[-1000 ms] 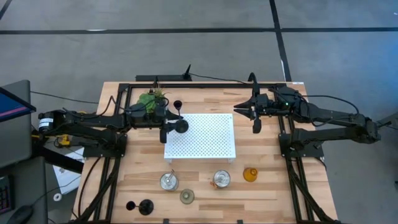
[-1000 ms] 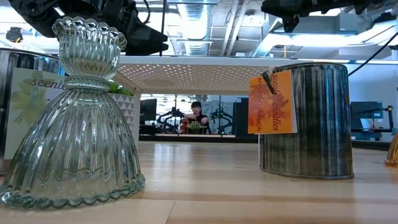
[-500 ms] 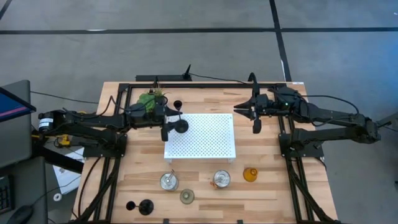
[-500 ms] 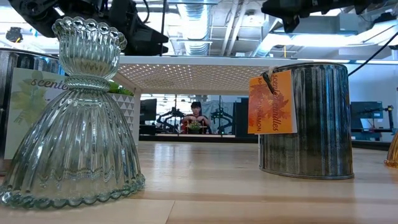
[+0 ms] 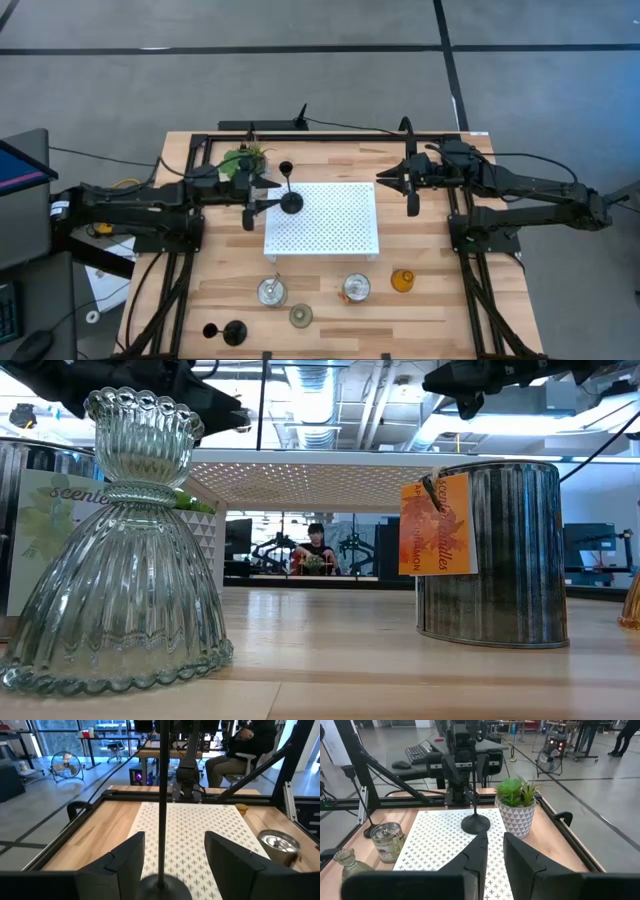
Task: Pick & Place candle stick holders
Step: Align the black candle holder with the black candle holder on the shelf
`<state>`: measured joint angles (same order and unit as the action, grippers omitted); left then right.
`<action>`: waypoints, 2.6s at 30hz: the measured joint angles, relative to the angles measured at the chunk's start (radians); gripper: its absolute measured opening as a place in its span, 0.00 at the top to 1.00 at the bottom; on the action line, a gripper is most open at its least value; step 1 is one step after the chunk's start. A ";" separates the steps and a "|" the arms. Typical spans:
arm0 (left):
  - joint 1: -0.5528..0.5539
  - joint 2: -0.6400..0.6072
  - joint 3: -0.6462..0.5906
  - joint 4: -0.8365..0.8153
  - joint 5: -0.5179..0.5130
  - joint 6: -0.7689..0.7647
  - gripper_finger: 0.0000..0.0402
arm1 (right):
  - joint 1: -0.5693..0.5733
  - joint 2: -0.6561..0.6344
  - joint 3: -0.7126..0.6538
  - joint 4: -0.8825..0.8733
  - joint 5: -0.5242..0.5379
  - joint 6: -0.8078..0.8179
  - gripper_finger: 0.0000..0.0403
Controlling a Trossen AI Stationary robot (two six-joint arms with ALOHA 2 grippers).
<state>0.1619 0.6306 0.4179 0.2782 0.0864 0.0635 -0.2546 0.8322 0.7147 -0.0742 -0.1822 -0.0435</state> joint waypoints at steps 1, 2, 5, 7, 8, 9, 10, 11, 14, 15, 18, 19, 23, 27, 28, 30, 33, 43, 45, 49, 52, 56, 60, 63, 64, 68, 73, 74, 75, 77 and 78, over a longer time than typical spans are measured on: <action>0.000 -0.019 0.000 -0.022 0.000 0.000 0.49 | 0.000 0.000 0.000 0.000 0.000 0.000 0.87; 0.000 -0.039 0.000 -0.050 0.000 0.000 0.50 | 0.000 0.000 0.000 0.000 0.000 0.000 0.87; 0.000 -0.092 0.000 -0.126 0.000 0.000 0.51 | 0.000 0.000 0.000 -0.001 0.000 0.000 0.87; 0.000 -0.126 0.000 -0.182 0.011 0.000 0.52 | 0.000 0.000 0.000 -0.001 0.000 0.000 0.87; 0.000 -0.140 0.000 -0.207 0.029 0.000 0.53 | 0.000 0.000 0.000 -0.001 0.000 0.000 0.87; 0.000 -0.151 0.000 -0.227 0.054 0.000 0.54 | 0.000 0.000 0.000 -0.001 0.000 0.000 0.87; 0.000 -0.162 0.000 -0.247 0.088 0.000 0.55 | 0.000 0.000 0.000 -0.001 0.000 0.000 0.87; 0.000 -0.171 0.000 -0.264 0.133 0.000 0.56 | 0.000 0.000 0.000 -0.001 0.000 0.001 0.87; 0.000 -0.184 0.000 -0.274 0.292 -0.028 0.60 | 0.001 0.000 0.000 -0.001 0.000 0.000 0.87; 0.000 -0.185 0.000 -0.275 0.334 -0.056 0.62 | 0.001 0.000 0.000 -0.001 0.000 0.001 0.87; 0.000 -0.185 0.000 -0.278 0.367 -0.185 0.68 | 0.009 0.000 0.000 -0.001 0.000 0.000 0.87; -0.002 -0.184 0.000 -0.278 0.367 -0.222 0.70 | 0.014 0.000 0.000 -0.001 0.000 0.000 0.87; -0.052 -0.159 0.000 -0.274 0.359 -0.252 0.78 | 0.032 0.000 0.000 -0.001 0.000 0.000 0.87; -0.158 -0.125 0.000 -0.243 0.297 -0.212 0.85 | 0.047 0.000 0.000 -0.001 0.000 0.000 0.87; -0.190 -0.115 0.000 -0.232 0.275 -0.191 0.86 | 0.053 0.000 0.000 -0.001 0.000 0.000 0.87; -0.258 -0.105 -0.001 -0.195 0.227 -0.149 0.90 | 0.053 0.000 0.000 -0.001 0.000 0.000 0.87; -0.353 -0.107 -0.001 -0.156 0.185 -0.118 0.95 | 0.052 0.000 0.000 -0.003 0.000 0.000 0.87; -0.639 -0.110 -0.001 -0.156 -0.022 -0.110 0.99 | 0.052 0.000 0.000 -0.005 0.000 0.029 0.87; -0.699 -0.104 -0.002 -0.155 -0.067 -0.081 0.99 | 0.052 0.000 0.000 -0.004 0.000 0.054 0.87; -0.811 -0.109 -0.001 -0.174 -0.148 0.001 0.99 | 0.058 0.008 0.000 0.002 0.000 0.095 0.87; -0.880 -0.155 -0.001 -0.275 -0.257 0.051 0.99 | 0.072 0.014 0.000 0.006 0.000 0.098 0.87; -0.937 -0.229 -0.002 -0.416 -0.373 -0.029 0.99 | 0.102 0.045 0.000 0.026 0.004 0.122 0.87; -0.997 -0.265 -0.009 -0.447 -0.325 -0.076 0.99 | 0.131 0.096 0.000 0.072 0.005 0.123 0.87; -1.045 -0.263 -0.043 -0.447 -0.322 -0.071 0.99 | 0.144 0.140 0.000 0.104 0.006 0.123 0.87; -1.058 -0.263 -0.059 -0.441 -0.328 -0.072 0.99 | 0.146 0.156 0.000 0.117 0.006 0.123 0.87; -1.106 -0.261 -0.142 -0.369 -0.361 -0.072 0.99 | 0.148 0.207 0.000 0.150 0.008 0.123 0.87; -1.162 -0.262 -0.212 -0.300 -0.352 -0.092 0.99 | 0.146 0.214 0.000 0.186 0.008 0.122 0.87; -1.176 -0.262 -0.219 -0.296 -0.340 -0.105 0.99 | 0.146 0.208 0.000 0.184 0.008 0.122 0.87; -1.190 -0.262 -0.226 -0.293 -0.327 -0.122 0.99 | 0.146 0.200 0.000 0.185 0.008 0.123 0.87; -1.217 -0.262 -0.245 -0.271 -0.313 -0.128 0.99 | 0.146 0.185 0.000 0.187 0.008 0.123 0.87; -1.229 -0.261 -0.259 -0.245 -0.301 -0.125 0.99 | 0.146 0.177 0.000 0.186 0.008 0.123 0.87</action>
<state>-1.0675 0.3691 0.1588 0.0335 -0.2145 -0.0614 -0.1085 1.0093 0.7147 0.1116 -0.1741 0.0792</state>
